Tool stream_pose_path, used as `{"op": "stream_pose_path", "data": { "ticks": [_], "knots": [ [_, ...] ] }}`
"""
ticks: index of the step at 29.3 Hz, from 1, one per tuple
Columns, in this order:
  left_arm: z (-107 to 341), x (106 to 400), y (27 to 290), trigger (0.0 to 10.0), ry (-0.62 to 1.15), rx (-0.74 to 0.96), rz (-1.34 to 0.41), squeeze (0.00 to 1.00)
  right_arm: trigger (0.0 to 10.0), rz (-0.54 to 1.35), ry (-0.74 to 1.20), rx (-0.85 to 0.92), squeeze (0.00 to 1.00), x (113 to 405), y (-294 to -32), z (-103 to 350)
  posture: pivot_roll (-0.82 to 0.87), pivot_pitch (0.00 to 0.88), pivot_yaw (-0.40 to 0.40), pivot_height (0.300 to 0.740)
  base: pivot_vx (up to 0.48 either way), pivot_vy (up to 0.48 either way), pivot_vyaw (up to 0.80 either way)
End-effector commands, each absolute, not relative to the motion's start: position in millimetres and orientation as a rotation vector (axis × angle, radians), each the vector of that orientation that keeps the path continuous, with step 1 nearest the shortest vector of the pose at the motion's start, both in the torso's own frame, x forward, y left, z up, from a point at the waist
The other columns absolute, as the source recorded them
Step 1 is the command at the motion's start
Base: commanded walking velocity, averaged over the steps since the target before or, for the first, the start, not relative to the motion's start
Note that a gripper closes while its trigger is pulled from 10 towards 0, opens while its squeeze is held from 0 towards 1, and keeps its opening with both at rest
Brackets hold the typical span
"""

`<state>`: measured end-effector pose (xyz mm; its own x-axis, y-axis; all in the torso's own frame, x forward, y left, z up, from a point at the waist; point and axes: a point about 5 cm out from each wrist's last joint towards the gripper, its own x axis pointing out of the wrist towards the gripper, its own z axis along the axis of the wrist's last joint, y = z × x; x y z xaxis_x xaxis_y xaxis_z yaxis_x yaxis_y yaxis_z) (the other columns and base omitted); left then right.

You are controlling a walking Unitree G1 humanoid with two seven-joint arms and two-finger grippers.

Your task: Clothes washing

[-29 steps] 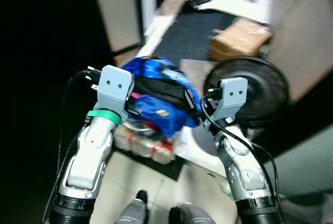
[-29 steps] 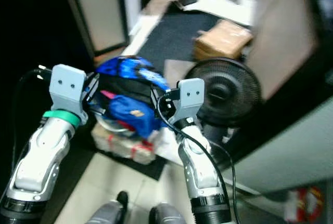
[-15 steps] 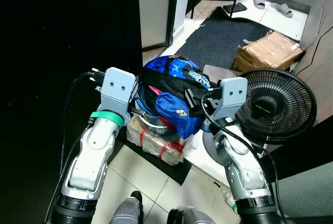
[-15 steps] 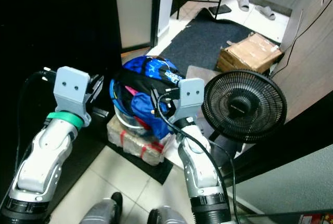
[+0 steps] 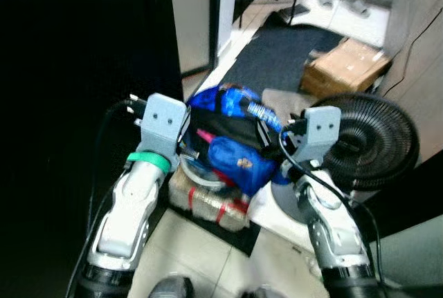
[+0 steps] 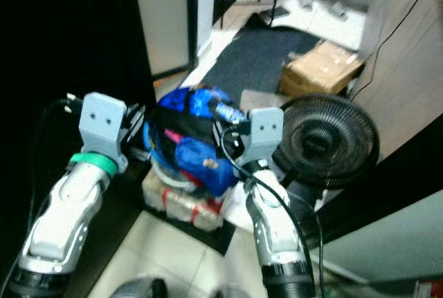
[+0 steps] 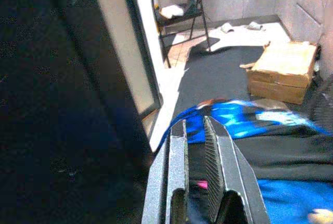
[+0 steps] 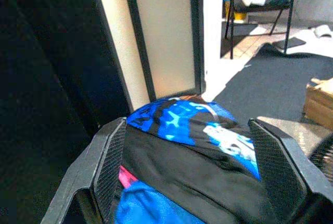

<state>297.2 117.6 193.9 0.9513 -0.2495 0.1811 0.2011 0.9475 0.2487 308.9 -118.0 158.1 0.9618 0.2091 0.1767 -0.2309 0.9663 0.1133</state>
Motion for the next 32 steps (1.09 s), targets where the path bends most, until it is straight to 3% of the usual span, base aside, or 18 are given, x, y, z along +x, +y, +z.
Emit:
{"op": "stream_pose_path", "data": {
  "ticks": [1, 7, 23, 32],
  "knots": [
    [190.1, 296.6, 123.0, 10.0, -0.193, 0.242, -0.216, 0.00, 10.0, 0.241, -0.153, 0.134, 0.00, 308.2, -113.0, 156.3, 0.01, 0.090, 0.022, 0.740, 0.000, 0.000, 0.00],
    [189.8, 297.2, 123.2, 10.0, -0.187, 0.258, -0.212, 0.00, 10.0, 0.241, -0.155, 0.131, 0.00, 308.2, -112.8, 156.6, 0.00, 0.091, 0.022, 0.740, 0.161, 0.000, 0.00],
    [189.2, 298.1, 123.7, 10.0, -0.174, 0.262, -0.206, 0.00, 10.0, 0.239, -0.157, 0.136, 0.00, 307.8, -112.8, 157.0, 0.00, 0.095, 0.024, 0.740, 0.464, 0.000, 0.00],
    [188.5, 298.8, 123.2, 10.0, -0.159, 0.249, -0.205, 0.00, 10.0, 0.229, -0.150, 0.142, 0.00, 308.0, -115.0, 156.3, 0.00, 0.097, 0.023, 0.740, 0.173, 0.000, -0.61]
  ]
}}
